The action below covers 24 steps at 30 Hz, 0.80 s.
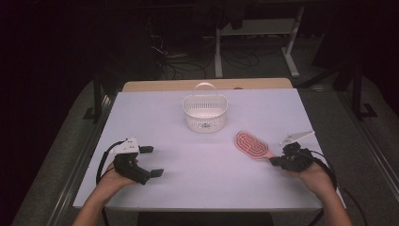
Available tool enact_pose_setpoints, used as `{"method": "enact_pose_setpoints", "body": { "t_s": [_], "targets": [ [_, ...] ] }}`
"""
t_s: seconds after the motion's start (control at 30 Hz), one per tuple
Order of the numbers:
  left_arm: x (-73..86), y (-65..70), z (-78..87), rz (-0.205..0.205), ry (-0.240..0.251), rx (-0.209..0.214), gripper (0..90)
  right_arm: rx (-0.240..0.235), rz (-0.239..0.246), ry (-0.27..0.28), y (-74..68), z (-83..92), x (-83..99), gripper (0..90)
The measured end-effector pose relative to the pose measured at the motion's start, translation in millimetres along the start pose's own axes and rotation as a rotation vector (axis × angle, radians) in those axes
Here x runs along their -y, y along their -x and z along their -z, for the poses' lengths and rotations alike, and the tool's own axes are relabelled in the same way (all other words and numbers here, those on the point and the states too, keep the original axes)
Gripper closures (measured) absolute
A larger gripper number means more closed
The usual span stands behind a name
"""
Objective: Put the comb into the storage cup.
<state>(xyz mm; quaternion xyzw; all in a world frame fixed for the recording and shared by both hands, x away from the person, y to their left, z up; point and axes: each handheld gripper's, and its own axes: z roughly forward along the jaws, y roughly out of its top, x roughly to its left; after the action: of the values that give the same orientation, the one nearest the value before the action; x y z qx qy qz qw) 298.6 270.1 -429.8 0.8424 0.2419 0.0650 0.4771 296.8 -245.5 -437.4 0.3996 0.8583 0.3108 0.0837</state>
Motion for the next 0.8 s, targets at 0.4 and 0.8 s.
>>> {"method": "enact_pose_setpoints", "body": {
  "t_s": [0.4, 0.8],
  "targets": [
    [-0.7, 1.0, -1.6, 0.007, -0.012, 0.021, 0.0, -0.032, 0.004, 0.171, -13.3, 9.4, -13.0, 58.9],
    [-1.1, 0.8, -2.3, 0.016, -0.012, 0.025, 0.0, -0.074, 0.039, 0.223, -35.7, -6.2, -28.5, 22.3]
  ]
}}
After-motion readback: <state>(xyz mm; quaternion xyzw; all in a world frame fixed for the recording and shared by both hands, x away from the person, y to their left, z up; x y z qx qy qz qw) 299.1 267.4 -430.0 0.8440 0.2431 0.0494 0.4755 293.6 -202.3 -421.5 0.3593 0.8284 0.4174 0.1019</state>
